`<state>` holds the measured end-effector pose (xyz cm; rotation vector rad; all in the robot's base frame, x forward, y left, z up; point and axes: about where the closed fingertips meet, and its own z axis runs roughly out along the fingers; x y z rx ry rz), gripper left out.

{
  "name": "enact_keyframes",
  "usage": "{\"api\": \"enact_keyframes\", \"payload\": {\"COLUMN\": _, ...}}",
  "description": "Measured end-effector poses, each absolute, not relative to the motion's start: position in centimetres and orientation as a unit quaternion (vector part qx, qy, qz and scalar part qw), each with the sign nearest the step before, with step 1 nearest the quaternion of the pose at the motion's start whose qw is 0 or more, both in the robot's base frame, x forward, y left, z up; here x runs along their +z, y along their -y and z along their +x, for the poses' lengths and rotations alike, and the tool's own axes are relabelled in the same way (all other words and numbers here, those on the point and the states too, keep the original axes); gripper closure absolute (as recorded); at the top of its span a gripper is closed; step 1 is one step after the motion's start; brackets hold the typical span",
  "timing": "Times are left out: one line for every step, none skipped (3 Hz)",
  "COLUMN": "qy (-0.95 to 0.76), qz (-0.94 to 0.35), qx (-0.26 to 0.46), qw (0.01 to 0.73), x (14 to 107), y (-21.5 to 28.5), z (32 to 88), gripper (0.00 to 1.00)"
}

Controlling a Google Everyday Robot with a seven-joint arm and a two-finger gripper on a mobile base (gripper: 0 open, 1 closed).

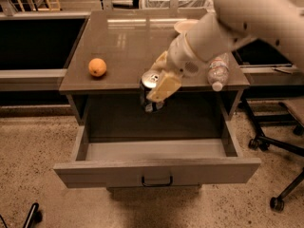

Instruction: Pick pepsi can from top drawer and place on counter

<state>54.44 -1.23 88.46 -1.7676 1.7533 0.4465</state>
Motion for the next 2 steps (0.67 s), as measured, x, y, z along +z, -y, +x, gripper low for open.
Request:
{"api": "enact_keyframes", "payload": {"qy": -0.685, "qz": -0.656, "qx": 0.17, "qw": 0.268, "x": 91.1, "y": 2.7, "z": 57.4, "gripper": 1.0}}
{"api": "enact_keyframes", "payload": {"qy": -0.726, "qz": -0.61, "qx": 0.177, "qw": 0.264, "x": 92.8, "y": 4.5, "z": 61.5, "gripper": 1.0}}
